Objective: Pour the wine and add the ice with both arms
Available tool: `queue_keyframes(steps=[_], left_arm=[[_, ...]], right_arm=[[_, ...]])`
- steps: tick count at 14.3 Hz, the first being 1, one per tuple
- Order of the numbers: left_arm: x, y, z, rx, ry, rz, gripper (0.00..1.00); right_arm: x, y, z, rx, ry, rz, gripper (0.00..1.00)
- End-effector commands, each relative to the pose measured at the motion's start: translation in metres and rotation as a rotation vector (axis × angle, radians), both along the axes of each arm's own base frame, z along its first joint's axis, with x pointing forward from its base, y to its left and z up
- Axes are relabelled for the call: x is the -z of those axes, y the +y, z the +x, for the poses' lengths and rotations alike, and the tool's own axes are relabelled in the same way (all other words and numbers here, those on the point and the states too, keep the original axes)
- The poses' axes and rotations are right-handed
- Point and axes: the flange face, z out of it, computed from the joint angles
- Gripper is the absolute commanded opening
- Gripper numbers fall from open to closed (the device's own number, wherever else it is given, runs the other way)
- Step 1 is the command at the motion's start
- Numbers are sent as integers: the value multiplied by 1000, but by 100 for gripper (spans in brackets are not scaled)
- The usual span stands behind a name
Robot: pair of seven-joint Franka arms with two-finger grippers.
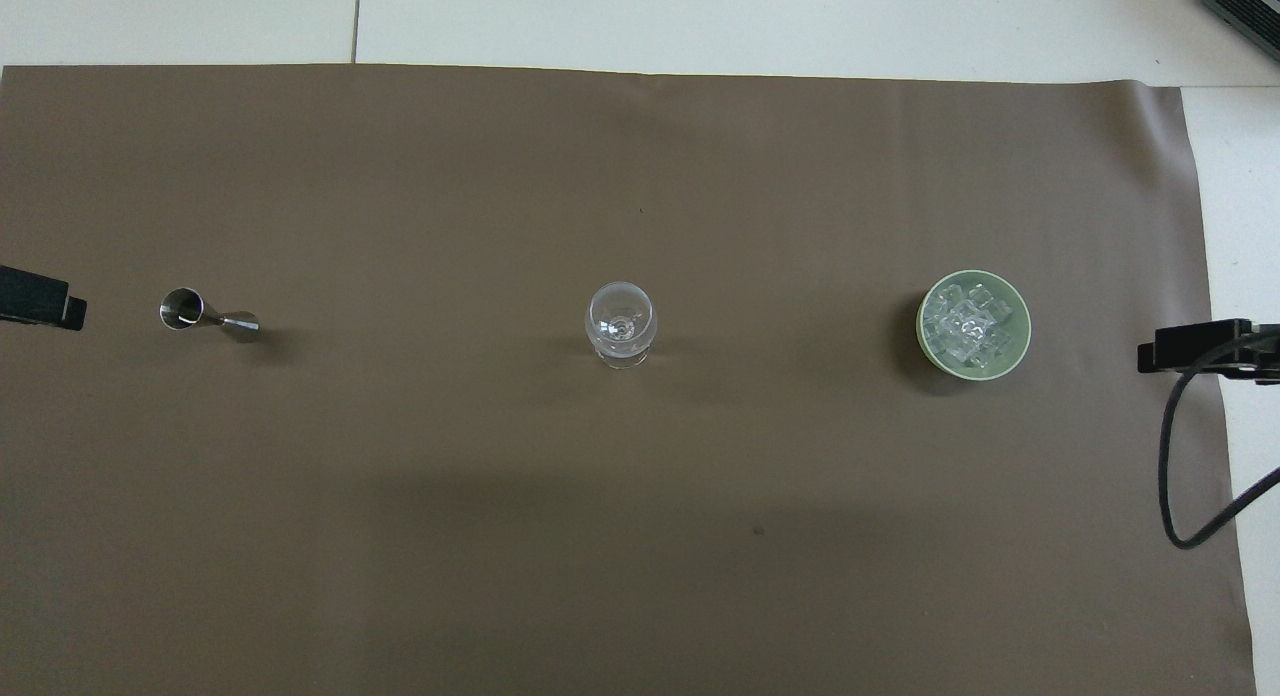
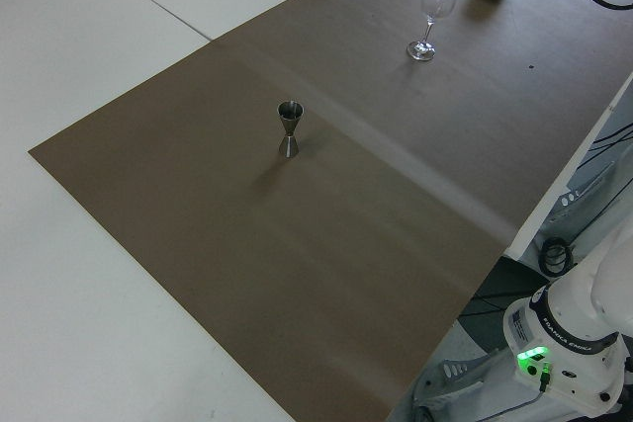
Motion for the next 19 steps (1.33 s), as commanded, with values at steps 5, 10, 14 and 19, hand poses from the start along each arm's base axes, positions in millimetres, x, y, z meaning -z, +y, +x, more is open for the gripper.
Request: queue_keyframes(steps=[5,10,14,19], left_arm=[[5,9,20,-25,-19,-3,100],[28,67,77,-156,4,-9,100],[62,97,102,-289,42,-23,100],[91,156,107,-652,103,-215,100]], right_arm=[[-14,0,12,13,29,-52,100],[-4,-1,26,16,54,-58,100],[1,-1,28,25,53,-50,100],[1,0,25,24,60,-49,100]])
